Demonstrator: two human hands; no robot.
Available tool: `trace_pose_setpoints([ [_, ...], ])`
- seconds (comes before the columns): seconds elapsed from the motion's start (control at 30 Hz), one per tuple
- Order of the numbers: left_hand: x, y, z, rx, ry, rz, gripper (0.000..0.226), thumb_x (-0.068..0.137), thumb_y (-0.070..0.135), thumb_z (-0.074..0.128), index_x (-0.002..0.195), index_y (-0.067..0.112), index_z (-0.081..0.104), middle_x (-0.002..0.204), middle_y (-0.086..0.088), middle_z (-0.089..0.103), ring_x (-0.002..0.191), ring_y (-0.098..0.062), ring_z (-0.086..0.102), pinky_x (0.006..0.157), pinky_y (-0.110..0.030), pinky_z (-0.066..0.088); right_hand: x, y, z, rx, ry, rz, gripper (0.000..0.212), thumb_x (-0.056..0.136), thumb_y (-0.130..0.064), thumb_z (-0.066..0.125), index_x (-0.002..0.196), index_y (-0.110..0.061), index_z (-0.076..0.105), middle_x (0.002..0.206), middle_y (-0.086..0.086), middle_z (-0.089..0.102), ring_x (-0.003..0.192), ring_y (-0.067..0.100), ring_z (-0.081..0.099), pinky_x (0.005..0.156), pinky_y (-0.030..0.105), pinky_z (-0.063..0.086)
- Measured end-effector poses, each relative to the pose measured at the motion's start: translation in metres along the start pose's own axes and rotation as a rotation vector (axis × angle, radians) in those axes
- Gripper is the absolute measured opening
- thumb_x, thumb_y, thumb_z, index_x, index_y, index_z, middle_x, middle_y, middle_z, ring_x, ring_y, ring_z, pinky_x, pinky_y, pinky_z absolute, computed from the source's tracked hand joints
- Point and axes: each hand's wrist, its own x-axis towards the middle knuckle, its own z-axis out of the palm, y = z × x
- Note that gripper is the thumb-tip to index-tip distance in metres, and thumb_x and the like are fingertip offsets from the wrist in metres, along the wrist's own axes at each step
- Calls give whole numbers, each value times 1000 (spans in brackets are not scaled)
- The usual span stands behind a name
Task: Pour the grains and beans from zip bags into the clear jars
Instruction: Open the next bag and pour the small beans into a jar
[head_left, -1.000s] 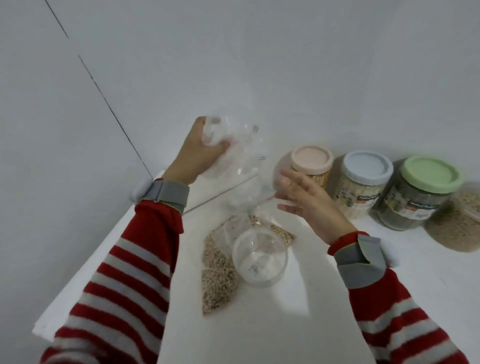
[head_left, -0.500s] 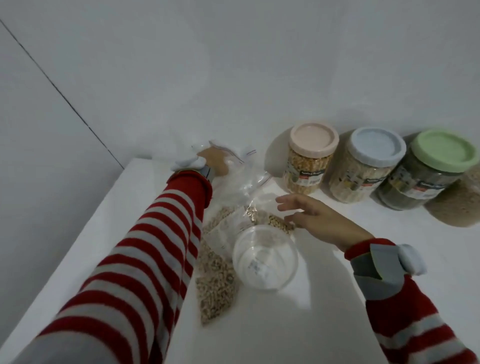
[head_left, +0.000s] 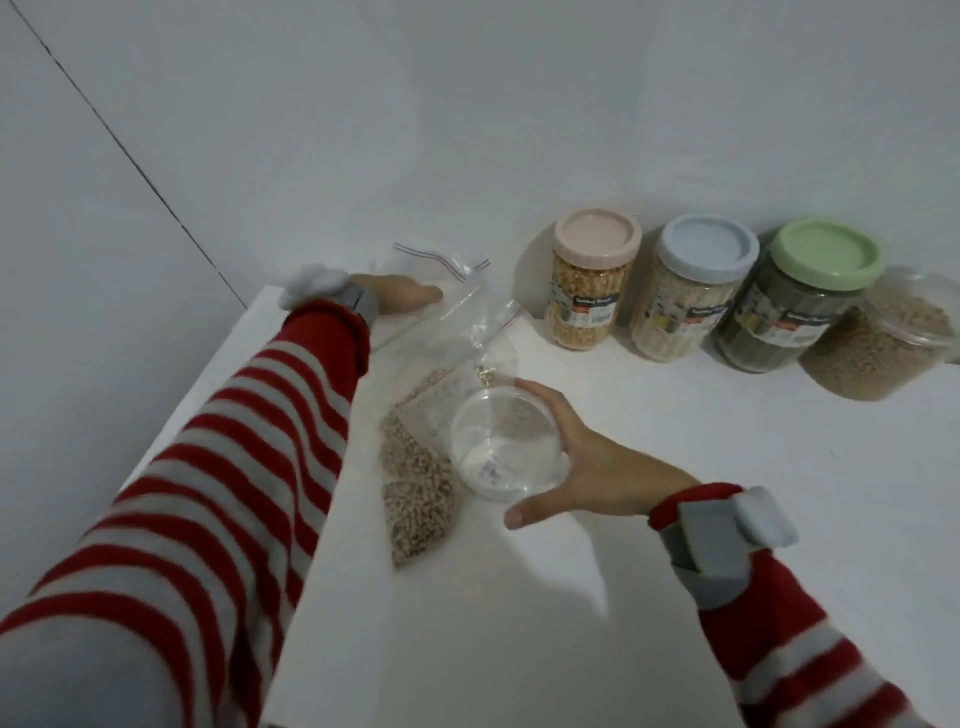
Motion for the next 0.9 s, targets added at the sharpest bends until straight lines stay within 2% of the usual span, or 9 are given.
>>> trace_pose_setpoints([
  [0.13,-77,30,1,-215,535,386,72,85,69,39,123,12,59,130,-5,55,125,-25,47,104,-28,30,8,13,23,58,162,-140,107,62,-21,94,144,-37,27,140,-22,34,125,-15,36,96,7,36],
  [0.2,-141,58,3,-343,89,657,60,86,62,57,133,26,52,138,8,44,131,-8,38,108,-22,25,1,17,14,53,174,-165,96,64,-18,93,137,-40,35,133,-27,39,120,-19,39,90,7,40],
  [0.27,-190,78,19,-140,-185,797,71,82,56,66,143,32,41,150,8,32,139,-6,20,114,-23,16,-11,20,-2,-29,127,-203,92,63,-24,93,134,-44,38,132,-26,41,124,-13,40,92,10,43],
  [0.37,-208,90,59,222,106,987,69,86,66,53,145,33,39,154,-11,30,134,-34,31,114,-43,28,-25,33,-19,-8,14,-181,101,65,-19,92,143,-40,31,137,-27,38,122,-19,38,88,10,47],
  [0.53,-218,118,95,258,437,689,57,92,63,33,137,30,48,131,-17,50,97,-39,53,78,-48,49,-28,54,3,-25,317,-284,86,60,-25,92,130,-41,43,132,-11,49,120,2,51,92,31,55],
  [0.63,-242,165,99,302,294,128,83,83,78,22,144,23,37,136,-21,45,103,-41,54,77,-40,48,-19,63,21,-116,479,-212,89,63,-50,82,138,-23,42,130,-15,51,115,2,54,93,17,48],
  [0.7,-251,186,71,74,211,-149,92,78,84,32,133,14,49,129,-19,54,103,-32,58,75,-35,44,-24,63,24,-154,503,-154,90,57,-68,67,132,-24,47,119,-10,60,107,7,60,90,28,53],
  [0.77,-245,188,34,-137,57,-200,88,82,79,41,122,3,61,121,-16,64,105,-26,61,87,-32,43,-36,68,14,-115,510,-179,96,51,-56,82,134,-27,43,123,-13,56,111,6,55,94,30,50],
  [0.9,-248,189,10,353,-193,135,104,64,61,81,145,19,32,135,-7,44,121,-26,47,99,-36,41,-63,70,-12,-90,440,-255,89,52,-27,94,123,-44,43,118,-23,51,111,-3,52,92,27,51],
])
